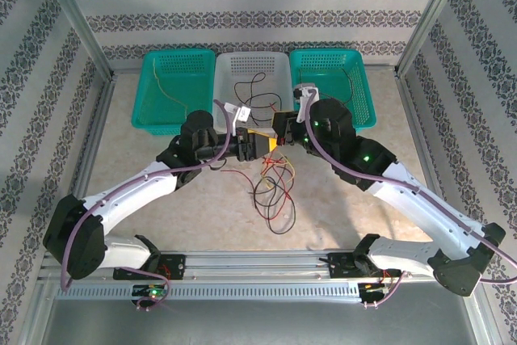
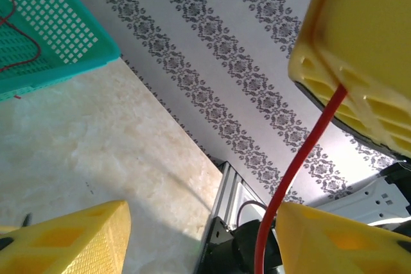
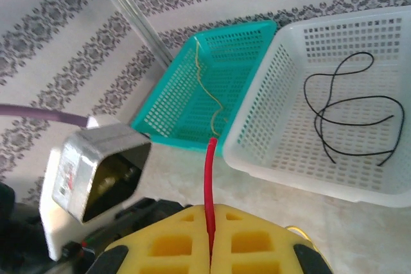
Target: Untangle the cables
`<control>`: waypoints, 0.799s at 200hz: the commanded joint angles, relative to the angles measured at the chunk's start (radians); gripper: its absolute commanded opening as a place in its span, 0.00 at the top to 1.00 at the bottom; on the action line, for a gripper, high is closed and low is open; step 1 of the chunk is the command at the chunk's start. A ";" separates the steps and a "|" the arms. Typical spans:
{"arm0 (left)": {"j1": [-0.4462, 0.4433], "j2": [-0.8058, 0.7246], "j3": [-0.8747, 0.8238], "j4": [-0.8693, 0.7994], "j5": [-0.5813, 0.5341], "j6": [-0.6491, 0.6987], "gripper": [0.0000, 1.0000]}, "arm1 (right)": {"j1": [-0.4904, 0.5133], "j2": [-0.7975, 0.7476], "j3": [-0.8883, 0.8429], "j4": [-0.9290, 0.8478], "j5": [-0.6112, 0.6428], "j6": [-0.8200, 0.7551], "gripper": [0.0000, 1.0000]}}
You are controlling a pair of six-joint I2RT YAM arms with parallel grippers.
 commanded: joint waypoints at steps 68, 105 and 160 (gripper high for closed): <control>-0.015 -0.051 0.014 0.036 -0.053 -0.011 1.00 | -0.004 -0.032 -0.052 0.090 0.013 0.083 0.70; 0.024 -0.031 0.001 0.157 -0.030 -0.144 1.00 | -0.004 -0.126 -0.147 -0.005 0.072 0.092 0.25; 0.078 -0.021 0.010 0.191 0.043 -0.224 1.00 | 0.023 -0.218 -0.354 -0.030 -0.139 0.168 0.18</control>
